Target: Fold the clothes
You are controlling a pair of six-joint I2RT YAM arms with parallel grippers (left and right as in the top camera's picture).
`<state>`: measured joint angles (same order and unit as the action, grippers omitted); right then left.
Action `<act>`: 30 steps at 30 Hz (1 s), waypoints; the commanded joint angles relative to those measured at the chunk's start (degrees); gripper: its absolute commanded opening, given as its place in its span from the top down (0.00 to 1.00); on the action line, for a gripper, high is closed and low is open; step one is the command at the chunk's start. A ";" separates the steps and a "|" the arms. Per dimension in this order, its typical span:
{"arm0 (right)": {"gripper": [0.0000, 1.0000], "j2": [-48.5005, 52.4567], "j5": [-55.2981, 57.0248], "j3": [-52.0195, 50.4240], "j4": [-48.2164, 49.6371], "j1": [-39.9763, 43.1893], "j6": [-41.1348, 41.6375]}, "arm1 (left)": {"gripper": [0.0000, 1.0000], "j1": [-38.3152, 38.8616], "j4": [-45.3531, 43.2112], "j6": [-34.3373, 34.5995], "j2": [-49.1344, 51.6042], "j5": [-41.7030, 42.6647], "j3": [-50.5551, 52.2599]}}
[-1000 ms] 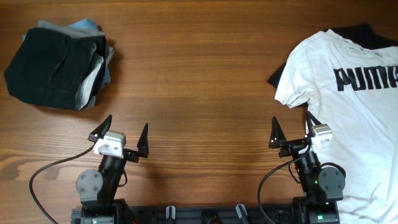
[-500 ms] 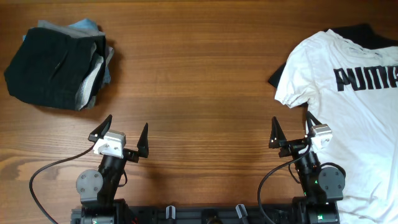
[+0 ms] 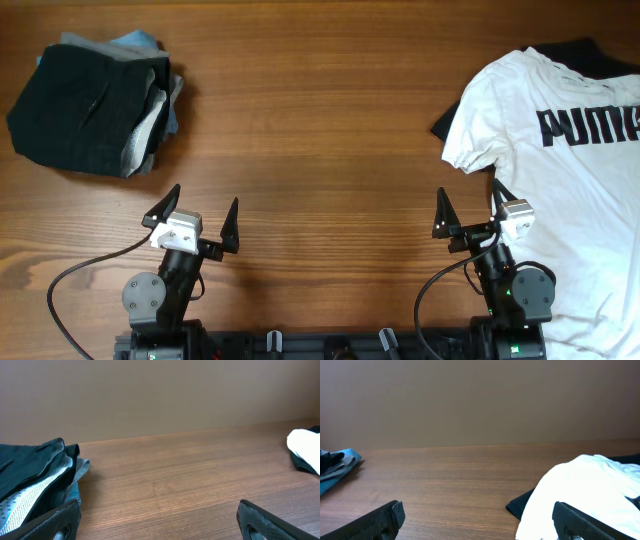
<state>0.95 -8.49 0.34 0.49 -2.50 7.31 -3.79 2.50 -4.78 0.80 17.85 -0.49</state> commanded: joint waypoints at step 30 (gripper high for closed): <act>0.55 113.52 5.27 88.15 -48.89 3.93 4.20 | 0.00 0.31 58.66 12.59 73.57 3.37 -76.50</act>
<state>108.05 -6.96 87.59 -49.21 1.45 9.63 -3.75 61.28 7.70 74.43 19.92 -75.53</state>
